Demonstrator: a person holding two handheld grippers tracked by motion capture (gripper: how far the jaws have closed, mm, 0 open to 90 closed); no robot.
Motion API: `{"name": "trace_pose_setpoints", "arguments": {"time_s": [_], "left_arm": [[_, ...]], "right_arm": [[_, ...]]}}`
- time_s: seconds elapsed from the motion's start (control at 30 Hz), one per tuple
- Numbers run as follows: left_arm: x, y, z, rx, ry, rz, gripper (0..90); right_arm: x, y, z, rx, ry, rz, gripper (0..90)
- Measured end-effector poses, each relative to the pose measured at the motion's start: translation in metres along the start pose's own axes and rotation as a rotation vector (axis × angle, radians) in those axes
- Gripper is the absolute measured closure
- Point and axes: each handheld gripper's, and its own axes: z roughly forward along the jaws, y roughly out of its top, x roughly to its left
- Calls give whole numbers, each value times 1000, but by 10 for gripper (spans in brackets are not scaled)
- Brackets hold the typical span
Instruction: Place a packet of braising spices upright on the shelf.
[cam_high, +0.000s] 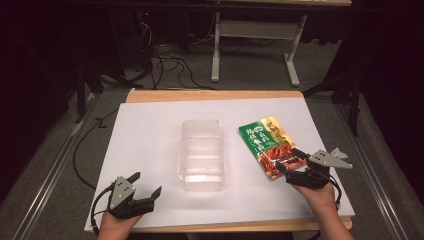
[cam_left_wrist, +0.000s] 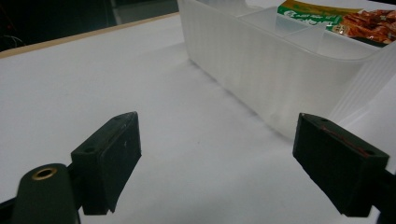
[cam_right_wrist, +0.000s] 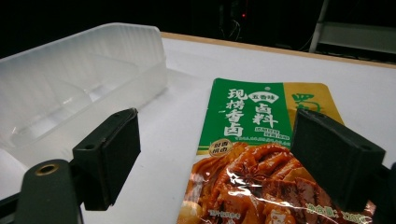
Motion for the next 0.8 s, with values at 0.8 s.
{"name": "trace_pose_setpoints", "arguments": {"time_s": [0.8], "left_arm": [[-1, 0, 6, 11, -11, 10, 158]], "right_arm": [[-15, -4, 0, 60, -68, 1, 133]]}}
